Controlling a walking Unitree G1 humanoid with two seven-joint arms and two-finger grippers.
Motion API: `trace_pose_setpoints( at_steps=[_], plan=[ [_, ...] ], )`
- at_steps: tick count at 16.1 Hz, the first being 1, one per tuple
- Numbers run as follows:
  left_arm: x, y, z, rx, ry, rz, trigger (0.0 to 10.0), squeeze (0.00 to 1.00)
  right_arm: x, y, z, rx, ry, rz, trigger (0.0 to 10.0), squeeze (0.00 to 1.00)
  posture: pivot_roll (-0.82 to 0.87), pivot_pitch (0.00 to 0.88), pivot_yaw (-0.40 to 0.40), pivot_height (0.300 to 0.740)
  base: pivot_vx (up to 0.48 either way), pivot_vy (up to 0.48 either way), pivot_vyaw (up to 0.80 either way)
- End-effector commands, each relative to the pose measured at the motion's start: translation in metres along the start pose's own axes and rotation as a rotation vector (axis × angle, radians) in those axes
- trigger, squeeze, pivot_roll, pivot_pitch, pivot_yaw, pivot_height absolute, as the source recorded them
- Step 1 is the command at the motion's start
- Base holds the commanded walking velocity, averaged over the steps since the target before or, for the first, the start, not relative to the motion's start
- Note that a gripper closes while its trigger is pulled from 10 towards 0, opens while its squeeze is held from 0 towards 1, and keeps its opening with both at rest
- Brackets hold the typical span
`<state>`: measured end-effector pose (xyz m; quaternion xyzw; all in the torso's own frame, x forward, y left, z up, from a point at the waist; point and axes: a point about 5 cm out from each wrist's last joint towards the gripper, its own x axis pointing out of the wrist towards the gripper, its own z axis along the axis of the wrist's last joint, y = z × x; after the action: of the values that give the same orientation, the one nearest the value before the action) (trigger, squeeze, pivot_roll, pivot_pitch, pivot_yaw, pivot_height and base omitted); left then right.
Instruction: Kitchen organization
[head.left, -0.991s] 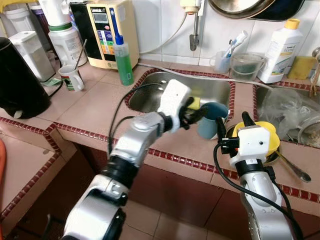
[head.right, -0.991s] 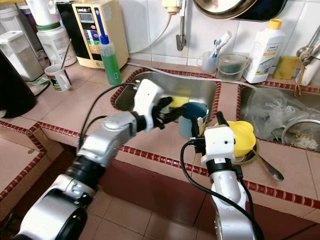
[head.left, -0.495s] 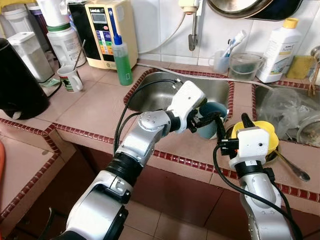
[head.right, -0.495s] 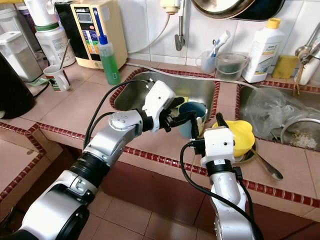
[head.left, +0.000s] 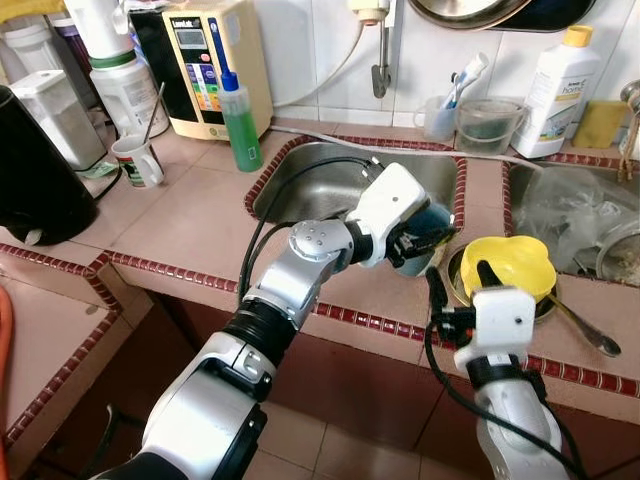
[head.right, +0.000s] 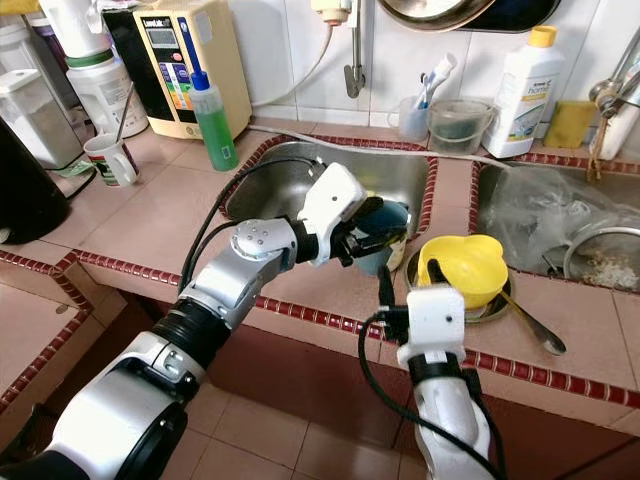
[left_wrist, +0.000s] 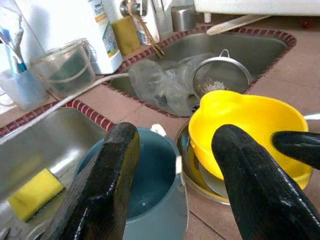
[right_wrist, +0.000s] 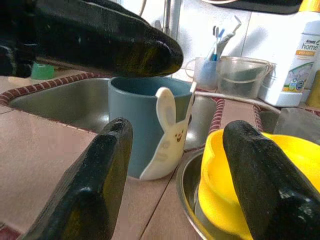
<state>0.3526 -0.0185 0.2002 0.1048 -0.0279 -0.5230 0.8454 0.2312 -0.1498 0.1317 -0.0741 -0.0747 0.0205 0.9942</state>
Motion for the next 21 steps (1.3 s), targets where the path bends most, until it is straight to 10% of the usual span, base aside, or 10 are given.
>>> trace_pose_setpoints(
  at_steps=[1,11,21],
  plan=[
    [0.0,0.006,0.008,0.047,0.0,-0.002,10.0,0.0,-0.002,0.003,0.006,0.003,-0.019,0.008,10.0,0.0,-0.23,0.029,0.122,0.74,0.0,0.0,0.0],
    [0.002,0.01,-0.012,0.121,0.165,0.027,10.0,0.0,-0.017,0.013,0.008,0.017,0.009,0.071,10.0,0.0,-0.24,0.041,0.134,0.74,0.0,0.0,0.0],
    [0.005,0.01,0.002,0.192,0.077,-0.01,10.0,0.0,-0.025,0.016,0.003,0.008,0.048,0.09,10.0,0.0,-0.24,0.042,0.155,0.74,0.0,0.0,0.0]
  ],
)
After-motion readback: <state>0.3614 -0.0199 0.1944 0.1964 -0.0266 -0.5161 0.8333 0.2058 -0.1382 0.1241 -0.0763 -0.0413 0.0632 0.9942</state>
